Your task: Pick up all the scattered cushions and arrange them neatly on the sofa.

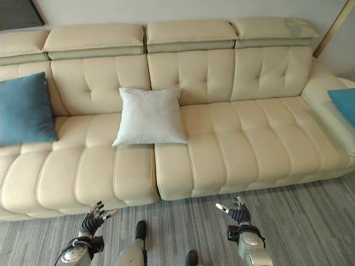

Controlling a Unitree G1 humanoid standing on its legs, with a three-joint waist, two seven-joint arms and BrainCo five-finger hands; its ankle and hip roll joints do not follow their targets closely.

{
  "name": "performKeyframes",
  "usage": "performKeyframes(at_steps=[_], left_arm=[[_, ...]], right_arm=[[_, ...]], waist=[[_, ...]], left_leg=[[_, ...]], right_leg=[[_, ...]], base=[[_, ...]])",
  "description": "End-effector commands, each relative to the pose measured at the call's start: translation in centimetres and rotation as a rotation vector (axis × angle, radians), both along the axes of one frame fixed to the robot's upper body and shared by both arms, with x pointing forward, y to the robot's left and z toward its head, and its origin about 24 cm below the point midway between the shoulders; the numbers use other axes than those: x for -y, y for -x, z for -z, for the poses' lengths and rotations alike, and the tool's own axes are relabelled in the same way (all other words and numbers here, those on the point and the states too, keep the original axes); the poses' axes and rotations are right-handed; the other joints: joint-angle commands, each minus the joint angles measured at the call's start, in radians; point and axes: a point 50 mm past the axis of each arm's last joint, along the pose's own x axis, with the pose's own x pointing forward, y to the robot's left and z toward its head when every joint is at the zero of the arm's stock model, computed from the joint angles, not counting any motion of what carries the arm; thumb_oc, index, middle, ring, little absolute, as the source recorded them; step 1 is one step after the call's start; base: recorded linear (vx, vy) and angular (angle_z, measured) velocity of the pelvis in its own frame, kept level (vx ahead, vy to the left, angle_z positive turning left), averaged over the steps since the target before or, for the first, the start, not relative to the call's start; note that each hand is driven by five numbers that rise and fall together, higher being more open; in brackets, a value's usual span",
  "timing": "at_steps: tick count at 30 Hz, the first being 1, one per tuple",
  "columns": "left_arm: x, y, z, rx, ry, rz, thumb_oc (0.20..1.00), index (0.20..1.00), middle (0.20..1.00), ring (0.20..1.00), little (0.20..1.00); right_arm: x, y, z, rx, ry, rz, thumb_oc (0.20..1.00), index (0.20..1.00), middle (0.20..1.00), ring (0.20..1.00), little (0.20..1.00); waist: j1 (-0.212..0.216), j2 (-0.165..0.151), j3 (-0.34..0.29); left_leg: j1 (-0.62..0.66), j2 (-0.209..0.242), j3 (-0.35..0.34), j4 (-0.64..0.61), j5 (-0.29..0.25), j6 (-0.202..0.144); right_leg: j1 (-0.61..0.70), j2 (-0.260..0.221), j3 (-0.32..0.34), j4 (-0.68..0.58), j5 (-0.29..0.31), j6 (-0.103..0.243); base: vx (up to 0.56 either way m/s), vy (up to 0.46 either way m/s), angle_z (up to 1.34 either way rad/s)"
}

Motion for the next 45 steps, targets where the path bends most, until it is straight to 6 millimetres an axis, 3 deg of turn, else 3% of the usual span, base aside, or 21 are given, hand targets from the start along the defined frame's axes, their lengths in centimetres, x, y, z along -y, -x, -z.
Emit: performKeyframes(at_steps=[1, 2, 4, 6, 8, 11, 23, 25, 26, 27, 28, 29, 30, 31, 32, 38, 39, 40, 42, 43, 45], left_arm=[[-1.3, -2.5, -3.2, 0.170, -0.036, 0.012, 1.000, 1.000, 1.000, 1.000, 1.000], [-1.0, -2.5, -3.1, 0.169, -0.020, 0.012, 1.000, 1.000, 1.000, 1.000, 1.000], [-0.9, -2.5, -3.0, 0.169, -0.014, 0.008, 1.000, 1.000, 1.000, 1.000, 1.000], [-0.7, -2.3, -2.8, 0.156, -0.013, 0.012, 1.000, 1.000, 1.000, 1.000, 1.000], [-0.3, -1.9, -2.5, 0.134, -0.016, 0.032, 1.000, 1.000, 1.000, 1.000, 1.000], [-0.3, -1.8, -2.4, 0.125, -0.032, 0.053, 1.000, 1.000, 1.000, 1.000, 1.000], [-0.3, -2.3, -2.4, 0.094, -0.082, 0.145, 1.000, 1.000, 1.000, 1.000, 1.000], [-0.5, -2.6, -2.7, 0.106, -0.079, 0.132, 1.000, 1.000, 1.000, 1.000, 1.000], [-0.7, -2.7, -2.8, 0.112, -0.073, 0.122, 1.000, 1.000, 1.000, 1.000, 1.000], [-0.7, -2.5, -2.7, 0.104, -0.067, 0.120, 1.000, 1.000, 1.000, 1.000, 1.000], [-0.7, -2.5, -2.7, 0.103, -0.066, 0.120, 1.000, 1.000, 1.000, 1.000, 1.000], [-0.8, -2.2, -2.7, 0.101, -0.052, 0.109, 1.000, 1.000, 1.000, 1.000, 1.000], [-0.8, -2.2, -2.7, 0.101, -0.052, 0.109, 1.000, 1.000, 1.000, 1.000, 1.000], [-0.9, -2.2, -2.6, 0.100, -0.044, 0.100, 1.000, 1.000, 1.000, 1.000, 1.000], [-0.8, -2.3, -2.7, 0.104, -0.042, 0.101, 1.000, 1.000, 1.000, 1.000, 1.000], [0.6, -3.1, -2.6, 0.115, -0.010, 0.144, 1.000, 1.000, 1.000, 1.000, 1.000], [1.0, -3.2, -2.7, 0.124, 0.006, 0.147, 1.000, 1.000, 1.000, 1.000, 1.000], [1.2, -3.3, -2.9, 0.135, 0.015, 0.148, 1.000, 1.000, 1.000, 1.000, 1.000], [1.3, -3.4, -3.2, 0.157, 0.027, 0.134, 1.000, 1.000, 1.000, 1.000, 1.000], [1.3, -3.3, -3.1, 0.160, 0.033, 0.123, 1.000, 1.000, 1.000, 1.000, 1.000], [1.5, -2.9, -3.0, 0.165, 0.056, 0.094, 1.000, 1.000, 1.000, 1.000, 1.000]], right_arm=[[-0.9, -2.8, -2.8, 0.165, -0.026, -0.024, 1.000, 1.000, 1.000, 1.000, 1.000], [-0.9, -2.9, -2.8, 0.166, -0.023, -0.032, 1.000, 1.000, 1.000, 1.000, 1.000], [-0.8, -2.9, -2.8, 0.166, -0.023, -0.033, 1.000, 1.000, 1.000, 1.000, 1.000], [-0.7, -2.6, -2.6, 0.160, -0.023, -0.022, 1.000, 1.000, 1.000, 1.000, 1.000], [-0.6, -2.4, -2.5, 0.154, -0.028, -0.006, 1.000, 1.000, 1.000, 1.000, 1.000], [-0.4, -2.1, -2.2, 0.142, -0.029, 0.007, 1.000, 1.000, 1.000, 1.000, 1.000], [-0.2, -0.7, -1.1, 0.085, -0.047, 0.055, 1.000, 1.000, 1.000, 1.000, 1.000], [-0.3, -0.6, -1.1, 0.088, -0.048, 0.064, 1.000, 1.000, 1.000, 1.000, 1.000], [-0.4, -0.6, -1.2, 0.093, -0.048, 0.063, 1.000, 1.000, 1.000, 1.000, 1.000], [-0.4, -0.5, -1.1, 0.088, -0.044, 0.061, 1.000, 1.000, 1.000, 1.000, 1.000], [-0.4, -0.5, -1.1, 0.087, -0.044, 0.061, 1.000, 1.000, 1.000, 1.000, 1.000], [-0.2, -0.2, -1.1, 0.078, -0.035, 0.060, 1.000, 1.000, 1.000, 1.000, 1.000], [-0.2, -0.2, -1.1, 0.078, -0.035, 0.060, 1.000, 1.000, 1.000, 1.000, 1.000], [-0.1, -0.3, -1.2, 0.081, -0.027, 0.064, 1.000, 1.000, 1.000, 1.000, 1.000], [-0.1, -0.4, -1.3, 0.084, -0.022, 0.065, 1.000, 1.000, 1.000, 1.000, 1.000], [0.7, 0.5, -1.3, 0.086, -0.019, 0.093, 1.000, 1.000, 1.000, 1.000, 1.000], [1.0, 0.7, -1.5, 0.096, -0.014, 0.095, 1.000, 1.000, 1.000, 1.000, 1.000], [1.1, 0.4, -1.9, 0.109, -0.003, 0.083, 1.000, 1.000, 1.000, 1.000, 1.000], [1.1, -0.2, -2.6, 0.134, 0.017, 0.054, 1.000, 1.000, 1.000, 1.000, 1.000], [1.0, -0.5, -2.8, 0.139, 0.028, 0.030, 1.000, 1.000, 1.000, 1.000, 1.000], [0.6, -1.0, -3.2, 0.149, 0.052, -0.023, 1.000, 1.000, 1.000, 1.000, 1.000]], waist=[[-0.019, -0.060, 0.019], [-0.027, -0.067, 0.016], [-0.035, -0.066, 0.009], [-0.047, -0.058, -0.003], [-0.060, -0.036, -0.035], [-0.071, -0.032, -0.052], [-0.118, -0.033, -0.031], [-0.124, -0.027, -0.001], [-0.118, -0.024, 0.001], [-0.117, -0.022, -0.003], [-0.117, -0.022, -0.002], [-0.113, -0.029, -0.007], [-0.113, -0.029, -0.007], [-0.108, -0.036, -0.008], [-0.109, -0.038, -0.010], [-0.166, -0.035, -0.018], [-0.188, -0.037, -0.019], [-0.189, -0.041, -0.012], [-0.173, -0.036, 0.004], [-0.162, -0.034, 0.005], [-0.125, -0.045, 0.016]], left_leg=[[0.046, -0.111, 0.028, 0.107, -0.355, 0.095], [0.086, -0.132, 0.019, 0.168, -0.427, 0.104], [0.122, -0.131, 0.026, 0.162, -0.453, 0.106], [0.147, -0.122, 0.028, 0.127, -0.434, 0.105], [0.219, -0.116, 0.032, -0.035, -0.413, 0.105], [0.246, -0.131, 0.027, -0.097, -0.403, 0.109], [0.276, -0.149, 0.144, -0.117, -0.425, 0.144], [0.288, -0.126, 0.233, -0.115, -0.435, 0.145], [0.292, -0.113, 0.279, -0.113, -0.436, 0.141], [0.312, -0.107, 0.299, -0.115, -0.455, 0.135], [0.314, -0.107, 0.299, -0.115, -0.456, 0.135], [0.325, -0.096, 0.365, -0.100, -0.461, 0.133], [0.325, -0.096, 0.365, -0.100, -0.461, 0.133], [0.342, -0.087, 0.424, -0.082, -0.476, 0.132], [0.348, -0.084, 0.443, -0.078, -0.482, 0.131], [0.369, -0.059, 0.499, 0.014, -0.538, 0.110], [0.355, -0.017, 0.524, 0.145, -0.556, 0.090], [0.326, 0.025, 0.525, 0.257, -0.529, 0.076], [0.266, 0.080, 0.453, 0.449, -0.476, 0.046], [0.243, 0.061, 0.397, 0.475, -0.463, 0.050], [0.154, -0.052, 0.254, 0.487, -0.485, 0.096]], right_leg=[[0.021, -0.049, 0.010, -0.039, -0.018, 0.097], [0.019, -0.060, 0.008, -0.047, -0.009, 0.095], [0.015, -0.059, 0.007, -0.051, -0.007, 0.097], [0.013, -0.054, 0.004, -0.056, -0.004, 0.100], [0.008, -0.038, 0.001, -0.076, 0.012, 0.111], [0.006, -0.039, 0.003, -0.094, 0.026, 0.121], [-0.068, -0.079, 0.072, -0.006, 0.059, 0.171], [-0.106, -0.128, -0.037, 0.081, 0.055, 0.174], [-0.103, -0.161, -0.134, 0.102, 0.048, 0.165], [-0.090, -0.175, -0.188, 0.120, 0.024, 0.169], [-0.088, -0.175, -0.188, 0.122, 0.022, 0.170], [-0.086, -0.193, -0.284, 0.127, 0.025, 0.166], [-0.087, -0.192, -0.283, 0.127, 0.026, 0.166], [-0.098, -0.219, -0.381, 0.146, 0.037, 0.165], [-0.101, -0.232, -0.422, 0.153, 0.045, 0.166], [-0.095, -0.211, -0.378, 0.094, 0.032, 0.154], [-0.068, -0.188, -0.351, 0.067, 0.010, 0.134], [-0.045, -0.166, -0.330, 0.046, -0.003, 0.118], [-0.014, -0.109, -0.283, 0.011, -0.024, 0.081], [-0.004, -0.093, -0.254, 0.005, -0.034, 0.071], [0.004, -0.092, -0.180, -0.007, -0.021, 0.064]], base=[[-0.12, 0.013, -0.03], [-0.12, 0.012, 0.04], [-0.06, 0.054, 0.20], [-0.01, 0.084, 0.07], [0.03, 0.121, 0.16], [0.00, 0.131, 0.01], [-0.07, 0.111, -0.33], [-0.16, 0.047, -0.86], [-0.02, 0.026, -1.25], [0.02, 0.024, -1.45], [0.06, -0.006, -1.50], [0.00, -0.019, -1.11], [0.03, -0.056, -1.45], [0.05, -0.065, -1.12], [0.05, -0.062, -0.93], [0.16, -0.159, -0.84], [0.30, -0.320, -0.57], [0.29, -0.359, -0.58], [0.23, -0.228, -0.83], [0.24, -0.091, -1.29], [0.16, 0.027, -1.53]])
